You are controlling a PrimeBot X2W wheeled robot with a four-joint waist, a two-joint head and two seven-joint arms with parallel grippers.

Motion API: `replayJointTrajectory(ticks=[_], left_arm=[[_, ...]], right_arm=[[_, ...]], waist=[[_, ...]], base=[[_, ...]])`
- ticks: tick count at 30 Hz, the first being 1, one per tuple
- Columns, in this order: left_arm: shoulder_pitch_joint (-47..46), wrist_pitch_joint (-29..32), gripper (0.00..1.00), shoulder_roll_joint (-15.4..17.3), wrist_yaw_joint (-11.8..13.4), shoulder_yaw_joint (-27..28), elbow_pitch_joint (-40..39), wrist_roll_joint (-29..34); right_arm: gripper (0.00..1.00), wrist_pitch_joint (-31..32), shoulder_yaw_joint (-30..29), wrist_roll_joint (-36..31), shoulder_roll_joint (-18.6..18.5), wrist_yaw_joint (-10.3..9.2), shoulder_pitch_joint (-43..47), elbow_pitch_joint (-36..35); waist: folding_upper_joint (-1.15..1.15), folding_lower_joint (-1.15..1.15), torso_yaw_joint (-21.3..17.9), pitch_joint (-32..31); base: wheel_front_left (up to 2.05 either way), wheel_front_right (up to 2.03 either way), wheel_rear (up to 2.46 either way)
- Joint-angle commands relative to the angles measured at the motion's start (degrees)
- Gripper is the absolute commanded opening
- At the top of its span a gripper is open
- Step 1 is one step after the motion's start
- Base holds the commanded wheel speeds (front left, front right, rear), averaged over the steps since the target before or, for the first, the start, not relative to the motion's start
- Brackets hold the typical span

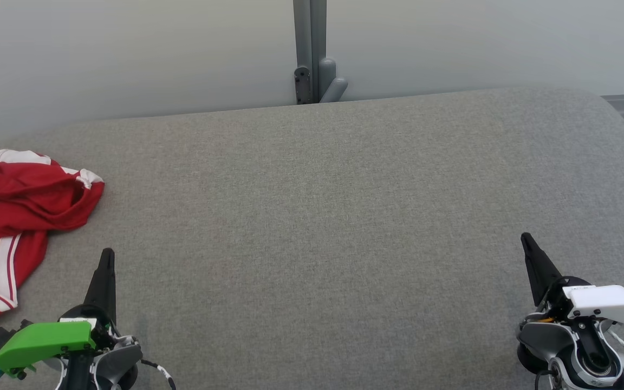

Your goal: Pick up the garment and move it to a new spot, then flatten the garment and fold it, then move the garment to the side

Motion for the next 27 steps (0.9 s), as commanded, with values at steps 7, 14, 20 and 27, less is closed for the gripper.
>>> replayJointTrajectory(ticks=[7, 14, 20, 27], left_arm=[[-0.9, 0.0, 0.0, 0.3, -0.4, 0.0, 0.0, 0.0], [-0.9, 0.0, 0.0, 0.3, -0.4, 0.0, 0.0, 0.0], [-0.9, 0.0, 0.0, 0.3, -0.4, 0.0, 0.0, 0.0], [0.6, 0.0, 1.0, -0.3, 0.1, -0.1, 0.9, 0.0]], right_arm=[[0.0, 0.3, -0.1, -0.4, 0.0, 0.02, -0.4, 0.1], [0.0, 0.3, -0.1, -0.3, 0.0, 0.02, -0.4, 0.1], [0.0, 0.3, -0.1, -0.3, 0.0, 0.02, -0.4, 0.1], [1.0, 0.0, 0.1, 0.0, 0.2, -0.01, 0.6, 0.9]], waist=[[0.0, 0.0, 0.0, 0.0], [0.0, 0.0, 0.0, 0.0], [0.0, 0.0, 0.0, 0.0], [0.0, 0.0, 0.0, 0.0]], base=[[0.0, 0.0, 0.0], [0.0, 0.0, 0.0], [0.0, 0.0, 0.0], [0.0, 0.0, 0.0]])
